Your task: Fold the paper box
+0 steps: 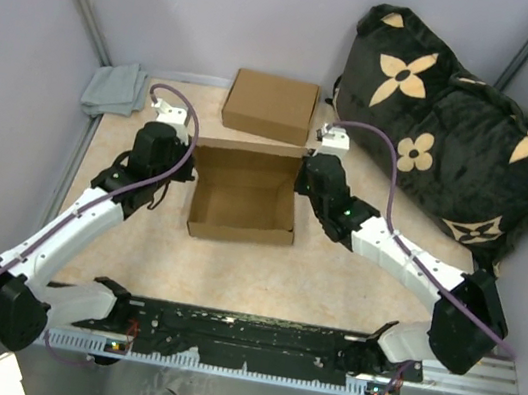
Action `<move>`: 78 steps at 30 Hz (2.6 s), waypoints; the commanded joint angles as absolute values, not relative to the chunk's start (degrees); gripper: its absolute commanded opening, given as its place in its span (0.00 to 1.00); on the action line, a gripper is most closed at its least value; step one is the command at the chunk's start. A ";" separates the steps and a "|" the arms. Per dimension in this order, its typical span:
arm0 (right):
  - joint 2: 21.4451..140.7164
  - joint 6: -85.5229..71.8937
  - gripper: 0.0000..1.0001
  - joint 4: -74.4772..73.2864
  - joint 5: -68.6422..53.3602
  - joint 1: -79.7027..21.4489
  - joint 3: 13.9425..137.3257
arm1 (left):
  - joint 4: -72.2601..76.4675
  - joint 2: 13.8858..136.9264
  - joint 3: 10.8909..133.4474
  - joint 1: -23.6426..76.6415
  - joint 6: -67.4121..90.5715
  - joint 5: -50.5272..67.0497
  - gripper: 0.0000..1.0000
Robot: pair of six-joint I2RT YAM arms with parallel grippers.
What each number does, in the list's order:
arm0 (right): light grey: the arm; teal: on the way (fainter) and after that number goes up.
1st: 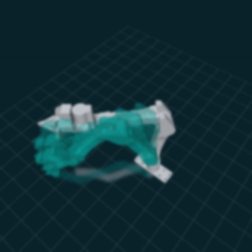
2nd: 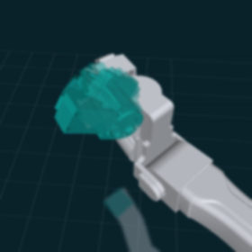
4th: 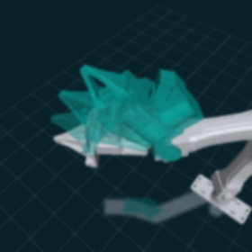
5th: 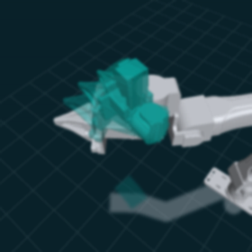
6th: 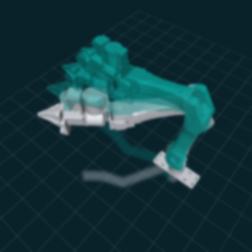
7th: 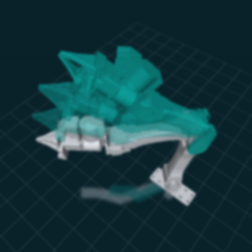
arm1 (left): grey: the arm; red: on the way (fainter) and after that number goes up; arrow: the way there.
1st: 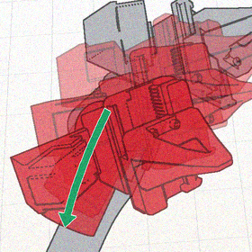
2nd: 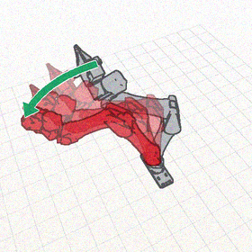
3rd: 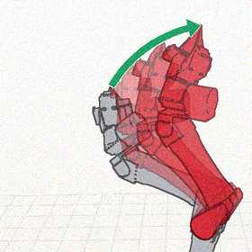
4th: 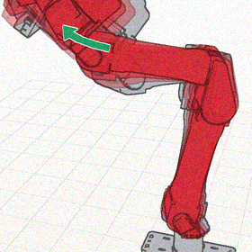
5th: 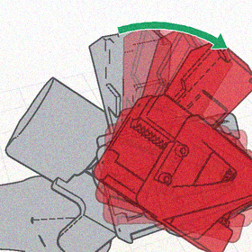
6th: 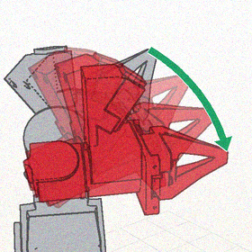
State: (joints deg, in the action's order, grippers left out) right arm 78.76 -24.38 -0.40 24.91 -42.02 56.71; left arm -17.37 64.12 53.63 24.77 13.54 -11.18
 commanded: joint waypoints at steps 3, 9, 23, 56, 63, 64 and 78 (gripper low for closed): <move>77.38 -26.39 0.01 1.60 24.21 -43.72 56.30 | -16.56 62.24 52.17 25.19 15.67 -7.36 0.05; 77.44 -24.26 0.01 -0.18 25.52 -43.95 60.04 | -16.79 61.48 52.25 25.25 15.73 -7.04 0.05; 77.92 -28.83 0.01 -5.69 22.81 -43.99 63.96 | -20.21 60.67 56.59 25.31 15.38 -6.14 0.04; 75.76 -30.60 0.02 -4.16 24.59 -46.00 53.58 | -20.98 56.93 50.65 25.24 17.41 -4.08 0.06; 69.47 -33.73 0.07 -5.74 25.52 -47.99 44.21 | -27.12 50.77 45.67 25.37 22.99 -0.84 0.31; 67.92 -34.28 0.10 -6.25 25.40 -48.18 42.82 | -27.95 48.99 44.84 25.40 24.43 -0.14 0.35; 32.54 -40.55 0.53 -32.85 24.61 -49.30 33.35 | -43.45 27.49 45.25 25.39 37.45 1.49 0.50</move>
State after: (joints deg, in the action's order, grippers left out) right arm 41.58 -37.21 -22.81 22.63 -48.66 32.32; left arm -39.57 31.55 44.10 25.15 32.80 1.93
